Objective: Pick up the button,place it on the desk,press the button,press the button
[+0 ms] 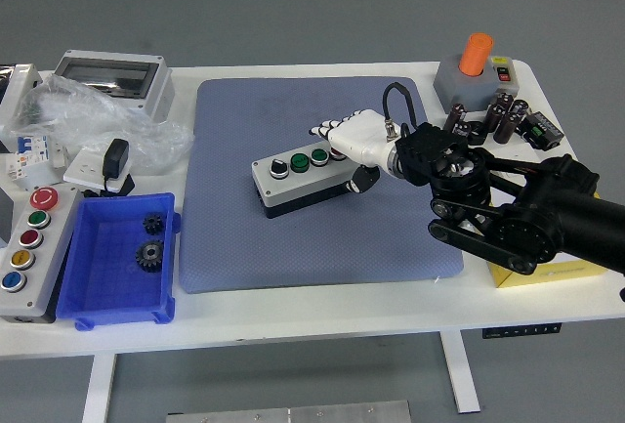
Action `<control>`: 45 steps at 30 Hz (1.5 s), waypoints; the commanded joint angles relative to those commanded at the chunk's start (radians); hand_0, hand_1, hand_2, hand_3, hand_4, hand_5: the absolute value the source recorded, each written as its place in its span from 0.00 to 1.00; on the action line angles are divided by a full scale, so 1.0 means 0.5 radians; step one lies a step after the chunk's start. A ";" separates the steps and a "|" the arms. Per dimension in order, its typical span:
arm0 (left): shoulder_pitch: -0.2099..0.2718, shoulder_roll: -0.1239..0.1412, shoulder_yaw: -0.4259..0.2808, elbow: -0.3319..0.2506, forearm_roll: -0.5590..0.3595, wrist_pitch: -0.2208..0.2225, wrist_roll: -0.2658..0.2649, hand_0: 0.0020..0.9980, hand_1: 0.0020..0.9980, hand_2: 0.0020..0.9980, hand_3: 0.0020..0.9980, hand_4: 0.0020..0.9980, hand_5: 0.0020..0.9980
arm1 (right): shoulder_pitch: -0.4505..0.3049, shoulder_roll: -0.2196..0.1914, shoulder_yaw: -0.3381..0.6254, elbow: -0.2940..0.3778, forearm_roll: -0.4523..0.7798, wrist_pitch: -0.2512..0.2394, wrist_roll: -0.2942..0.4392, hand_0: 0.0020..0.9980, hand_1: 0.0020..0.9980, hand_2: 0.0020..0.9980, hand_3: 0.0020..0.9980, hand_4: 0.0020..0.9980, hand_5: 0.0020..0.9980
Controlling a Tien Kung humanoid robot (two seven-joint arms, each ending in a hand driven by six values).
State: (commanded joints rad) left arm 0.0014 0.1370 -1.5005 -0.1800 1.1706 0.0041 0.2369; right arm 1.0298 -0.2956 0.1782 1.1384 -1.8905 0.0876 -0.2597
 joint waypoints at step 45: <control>0.014 0.036 0.042 0.000 -0.088 -0.001 -0.068 0.58 0.57 0.53 0.62 0.70 0.29 | 0.090 -0.094 -0.216 0.044 0.572 0.006 0.012 0.83 0.84 1.00 1.00 0.86 0.10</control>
State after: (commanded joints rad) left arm 0.0084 0.1549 -1.4793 -0.1800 1.1269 0.0034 0.2032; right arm 1.0747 -0.3426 0.0701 1.1605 -1.6046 0.0905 -0.2538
